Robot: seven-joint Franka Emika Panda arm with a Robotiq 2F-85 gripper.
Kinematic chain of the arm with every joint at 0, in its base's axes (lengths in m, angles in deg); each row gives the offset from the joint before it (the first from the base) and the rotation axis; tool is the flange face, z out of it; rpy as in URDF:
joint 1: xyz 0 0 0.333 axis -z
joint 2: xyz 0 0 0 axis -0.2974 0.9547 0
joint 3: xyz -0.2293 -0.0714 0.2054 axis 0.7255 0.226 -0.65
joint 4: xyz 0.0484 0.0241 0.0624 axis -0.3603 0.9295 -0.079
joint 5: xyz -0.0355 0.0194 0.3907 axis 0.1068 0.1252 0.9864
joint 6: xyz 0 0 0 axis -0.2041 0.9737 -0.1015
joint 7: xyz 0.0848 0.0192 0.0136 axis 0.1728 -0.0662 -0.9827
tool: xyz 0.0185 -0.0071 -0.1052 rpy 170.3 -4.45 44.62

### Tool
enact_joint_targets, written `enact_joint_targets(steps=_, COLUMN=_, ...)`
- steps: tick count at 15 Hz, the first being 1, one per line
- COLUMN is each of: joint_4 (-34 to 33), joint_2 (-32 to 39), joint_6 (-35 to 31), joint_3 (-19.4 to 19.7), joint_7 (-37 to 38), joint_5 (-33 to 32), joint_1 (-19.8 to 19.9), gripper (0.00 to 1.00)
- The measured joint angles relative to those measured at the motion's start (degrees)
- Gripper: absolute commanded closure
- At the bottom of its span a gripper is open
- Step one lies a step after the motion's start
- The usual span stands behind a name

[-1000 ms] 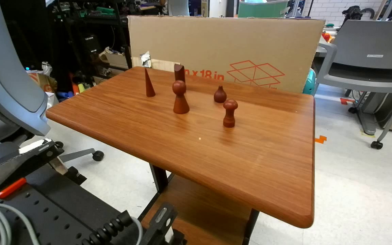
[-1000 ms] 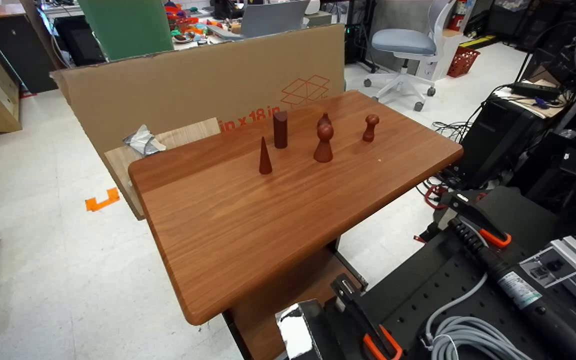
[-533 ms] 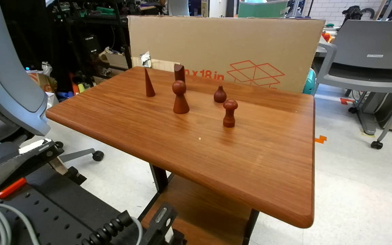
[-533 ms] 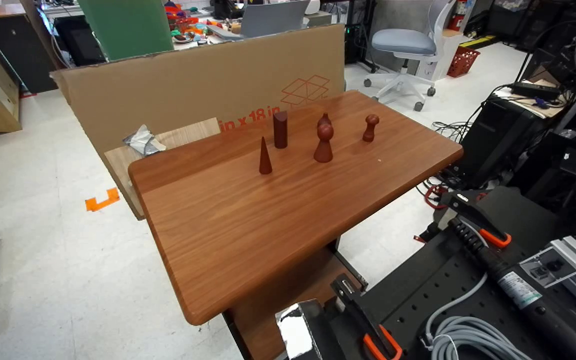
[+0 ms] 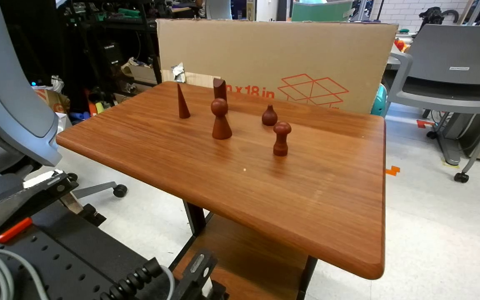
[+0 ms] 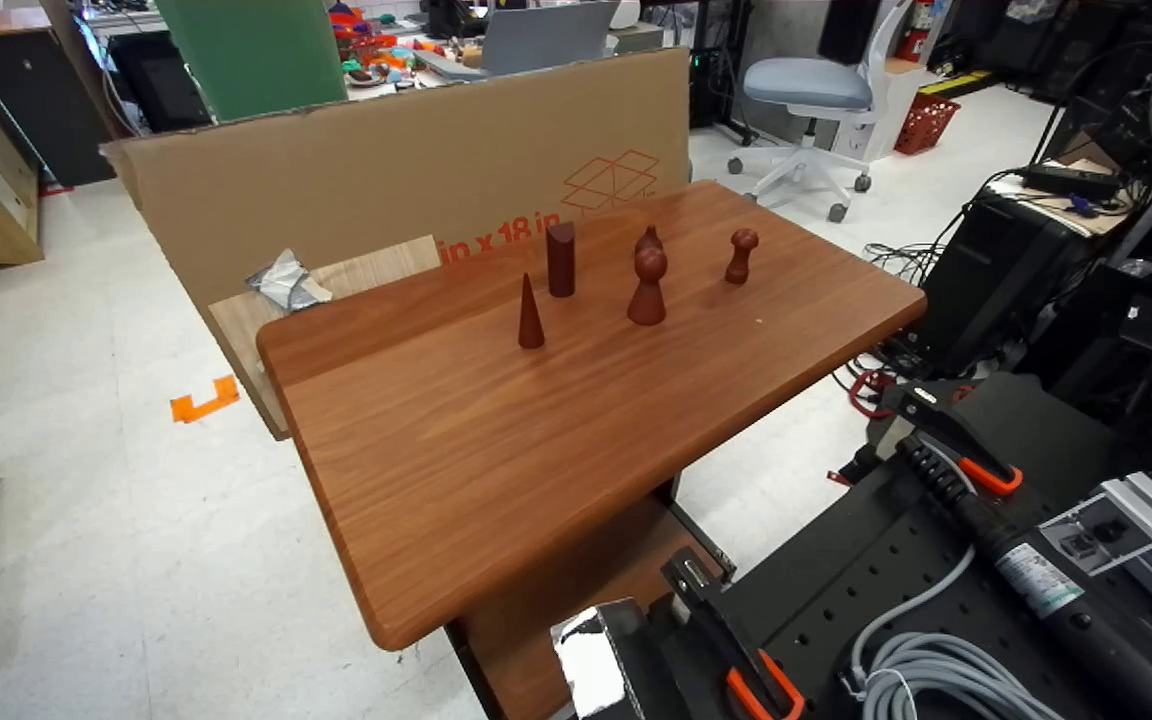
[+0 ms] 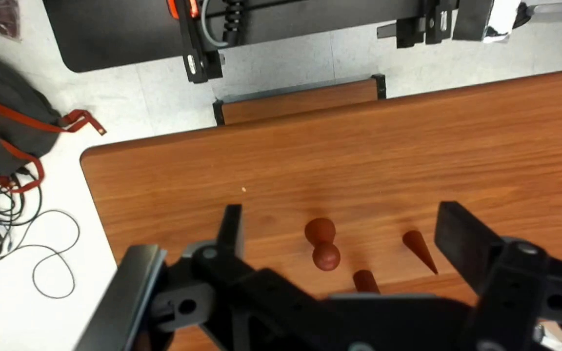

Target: Move one brown piece to the left

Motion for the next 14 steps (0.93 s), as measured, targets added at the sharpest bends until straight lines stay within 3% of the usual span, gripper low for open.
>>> enact_joint_targets(steps=4, joint_4=-4.6, joint_2=7.0, joint_6=-3.5, joint_3=0.0, joint_7=0.1, joint_5=0.1, joint_1=-0.1, gripper=0.0)
enact_joint_targets(steps=14, joint_4=-20.1, joint_2=27.0, joint_6=-3.5, joint_3=0.2, joint_7=1.5, joint_5=-3.7, joint_1=-0.3, gripper=0.0)
